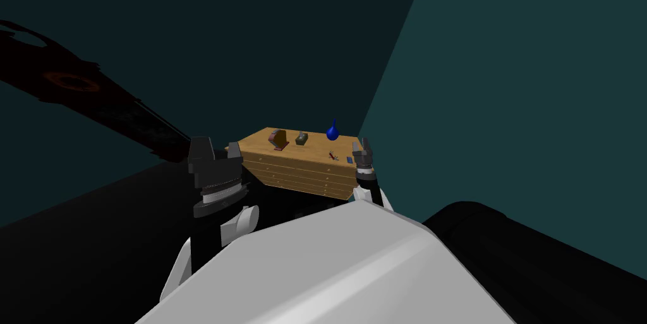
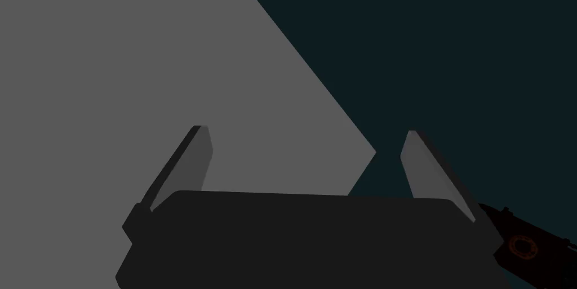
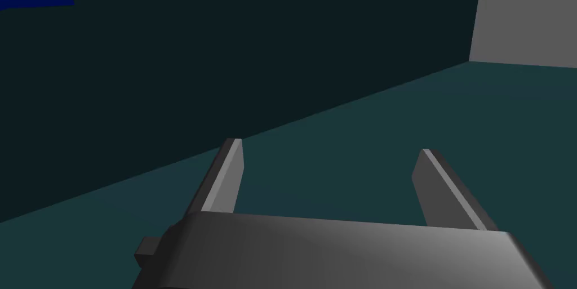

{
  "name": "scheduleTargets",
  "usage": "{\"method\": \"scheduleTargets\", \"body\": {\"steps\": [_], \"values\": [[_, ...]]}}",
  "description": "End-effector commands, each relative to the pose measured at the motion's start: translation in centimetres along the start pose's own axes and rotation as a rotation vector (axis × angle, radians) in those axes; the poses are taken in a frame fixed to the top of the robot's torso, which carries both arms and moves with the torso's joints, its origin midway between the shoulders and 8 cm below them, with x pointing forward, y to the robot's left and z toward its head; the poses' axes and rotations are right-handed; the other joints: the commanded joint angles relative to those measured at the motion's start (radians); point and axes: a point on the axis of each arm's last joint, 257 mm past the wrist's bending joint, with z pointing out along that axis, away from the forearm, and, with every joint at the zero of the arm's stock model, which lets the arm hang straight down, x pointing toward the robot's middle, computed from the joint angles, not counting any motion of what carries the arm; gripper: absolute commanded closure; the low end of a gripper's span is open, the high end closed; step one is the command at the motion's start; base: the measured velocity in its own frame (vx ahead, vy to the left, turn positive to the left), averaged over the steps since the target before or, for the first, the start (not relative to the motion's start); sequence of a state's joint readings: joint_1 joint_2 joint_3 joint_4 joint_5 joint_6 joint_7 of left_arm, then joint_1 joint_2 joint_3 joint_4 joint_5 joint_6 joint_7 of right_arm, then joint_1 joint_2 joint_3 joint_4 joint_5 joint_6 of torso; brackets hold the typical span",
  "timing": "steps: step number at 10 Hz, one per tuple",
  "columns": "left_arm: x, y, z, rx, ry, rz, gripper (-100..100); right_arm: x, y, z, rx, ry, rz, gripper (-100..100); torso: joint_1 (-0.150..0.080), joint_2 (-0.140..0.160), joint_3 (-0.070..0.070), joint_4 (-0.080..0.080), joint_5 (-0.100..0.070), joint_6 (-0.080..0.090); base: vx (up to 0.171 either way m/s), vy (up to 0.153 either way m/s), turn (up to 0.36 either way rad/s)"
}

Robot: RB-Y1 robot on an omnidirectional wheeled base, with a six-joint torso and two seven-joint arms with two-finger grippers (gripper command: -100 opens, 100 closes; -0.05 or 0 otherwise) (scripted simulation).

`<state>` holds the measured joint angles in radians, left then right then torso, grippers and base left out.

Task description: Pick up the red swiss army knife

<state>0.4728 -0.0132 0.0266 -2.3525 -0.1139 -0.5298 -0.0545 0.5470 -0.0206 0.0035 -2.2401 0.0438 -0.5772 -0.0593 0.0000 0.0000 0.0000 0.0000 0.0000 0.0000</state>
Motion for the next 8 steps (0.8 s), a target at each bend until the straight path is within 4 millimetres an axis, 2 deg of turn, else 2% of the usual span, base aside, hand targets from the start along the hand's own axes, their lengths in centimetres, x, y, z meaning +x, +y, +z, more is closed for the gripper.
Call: {"method": "scheduleTargets", "body": {"steps": [1,4,6,7,8], "values": [[0.0,0.0,0.0,0.0,0.0,0.0,0,0.3,-1.1,-0.7,0.031,0.036,-0.016,-100,0.0,0.0,0.0,0.0,0.0,0.0,-0.039,0.025,-0.003],[0.0,0.0,0.0,0.0,0.0,0.0,0,0.8,-3.6,-2.6,0.105,0.111,-0.052,-100,0.004,0.005,0.003,0.001,0.001,0.0,-0.076,0.073,0.001],[0.0,0.0,0.0,0.0,0.0,0.0,0,0.8,-5.9,-4.6,0.176,0.165,-0.084,-100,0.006,0.006,0.004,0.001,0.001,0.0,-0.089,0.096,0.016],[0.0,0.0,0.0,0.0,0.0,0.0,0,0.9,-5.9,-4.6,0.176,0.177,-0.088,-100,0.006,0.006,0.004,0.001,0.001,0.0,-0.054,0.077,0.001],[0.0,0.0,0.0,0.0,0.0,0.0,0,0.8,-7.3,-5.9,0.218,0.212,-0.11,-100,0.005,0.005,0.003,0.001,0.001,0.0,-0.056,0.072,0.022]]}}
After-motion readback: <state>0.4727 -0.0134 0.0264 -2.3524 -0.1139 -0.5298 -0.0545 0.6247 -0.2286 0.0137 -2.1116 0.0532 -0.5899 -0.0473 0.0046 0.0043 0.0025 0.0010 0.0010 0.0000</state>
